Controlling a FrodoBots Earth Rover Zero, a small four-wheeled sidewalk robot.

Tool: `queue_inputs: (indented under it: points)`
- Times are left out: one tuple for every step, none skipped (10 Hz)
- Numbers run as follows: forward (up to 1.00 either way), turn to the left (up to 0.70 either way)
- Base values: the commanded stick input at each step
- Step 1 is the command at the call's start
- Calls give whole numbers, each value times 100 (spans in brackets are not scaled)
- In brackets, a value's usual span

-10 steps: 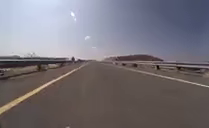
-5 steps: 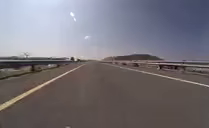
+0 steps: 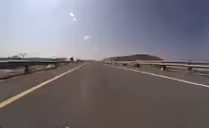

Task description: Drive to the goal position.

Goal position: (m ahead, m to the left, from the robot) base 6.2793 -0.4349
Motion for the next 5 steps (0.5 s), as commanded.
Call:
queue_inputs:
  points:
    - [100, 0]
    - [100, 0]
    - [100, 0]
    - [100, 0]
    - [100, 0]
